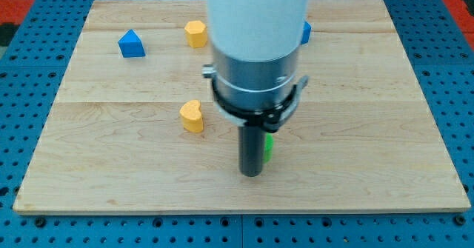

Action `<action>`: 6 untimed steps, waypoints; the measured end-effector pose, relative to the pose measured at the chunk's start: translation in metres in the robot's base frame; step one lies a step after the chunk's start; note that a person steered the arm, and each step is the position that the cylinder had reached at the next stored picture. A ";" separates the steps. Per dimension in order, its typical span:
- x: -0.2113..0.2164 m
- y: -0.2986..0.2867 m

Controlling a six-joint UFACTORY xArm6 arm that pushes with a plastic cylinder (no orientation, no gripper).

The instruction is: Place green circle below red star

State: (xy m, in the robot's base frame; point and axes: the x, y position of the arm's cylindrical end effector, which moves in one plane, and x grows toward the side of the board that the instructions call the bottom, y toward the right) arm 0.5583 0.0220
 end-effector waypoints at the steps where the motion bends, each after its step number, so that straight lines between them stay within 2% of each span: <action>1: -0.007 0.008; 2: -0.009 0.002; 4: -0.064 -0.026; 6: -0.065 -0.017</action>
